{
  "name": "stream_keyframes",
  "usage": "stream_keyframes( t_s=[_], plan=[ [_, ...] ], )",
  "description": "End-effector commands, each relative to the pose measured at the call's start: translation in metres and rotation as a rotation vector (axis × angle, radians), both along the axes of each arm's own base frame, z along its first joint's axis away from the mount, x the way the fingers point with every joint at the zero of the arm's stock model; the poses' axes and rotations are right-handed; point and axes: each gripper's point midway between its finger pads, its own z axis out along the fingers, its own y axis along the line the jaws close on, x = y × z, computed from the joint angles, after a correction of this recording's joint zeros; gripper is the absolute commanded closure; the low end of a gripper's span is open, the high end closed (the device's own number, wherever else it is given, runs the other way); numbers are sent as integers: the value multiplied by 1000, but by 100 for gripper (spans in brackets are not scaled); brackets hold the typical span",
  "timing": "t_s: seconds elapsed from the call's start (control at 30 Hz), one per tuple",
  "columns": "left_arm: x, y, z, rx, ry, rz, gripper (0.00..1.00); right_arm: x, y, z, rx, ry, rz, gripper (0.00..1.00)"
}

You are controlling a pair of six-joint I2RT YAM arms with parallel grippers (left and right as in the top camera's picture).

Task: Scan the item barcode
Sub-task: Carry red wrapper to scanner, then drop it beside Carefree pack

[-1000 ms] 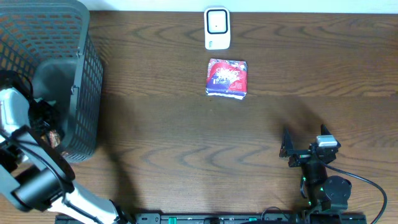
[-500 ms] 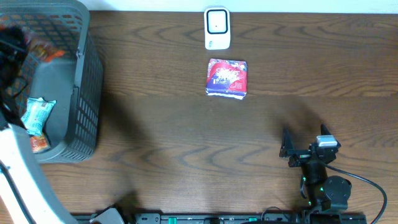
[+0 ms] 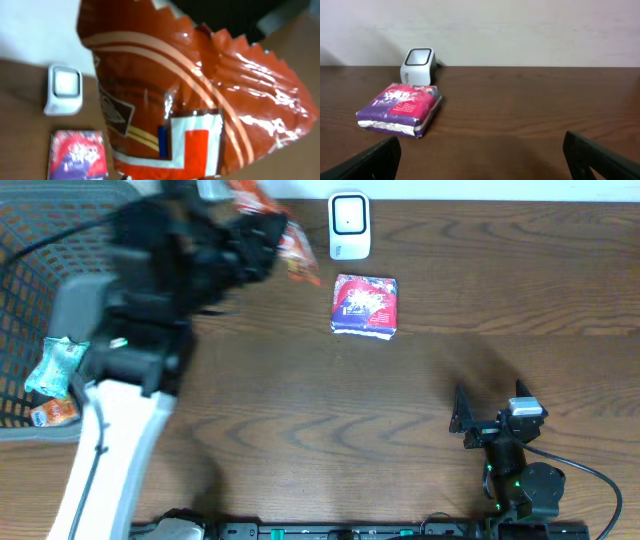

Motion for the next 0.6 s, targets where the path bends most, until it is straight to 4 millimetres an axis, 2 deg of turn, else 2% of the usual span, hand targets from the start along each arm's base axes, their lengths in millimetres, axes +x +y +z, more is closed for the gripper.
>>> stream_keyframes(
  t_s=[0.0,0.2,0.37,0.47,0.57],
  plan=[
    [26,-21,-39,123,33,98,93,0,-1,0,13,1,-7,1],
    [41,-81,-125,248,168,48,93,0,-1,0,13,1,-7,1],
    [45,-121,-196,320,262,-21,92,0,-1,0,13,1,-7,1],
    [41,-139,-232,359,309,-58,92,0,-1,0,13,1,-7,1],
    [37,-156,-254,375,320,-88,92,0,-1,0,13,1,-7,1]
  ],
)
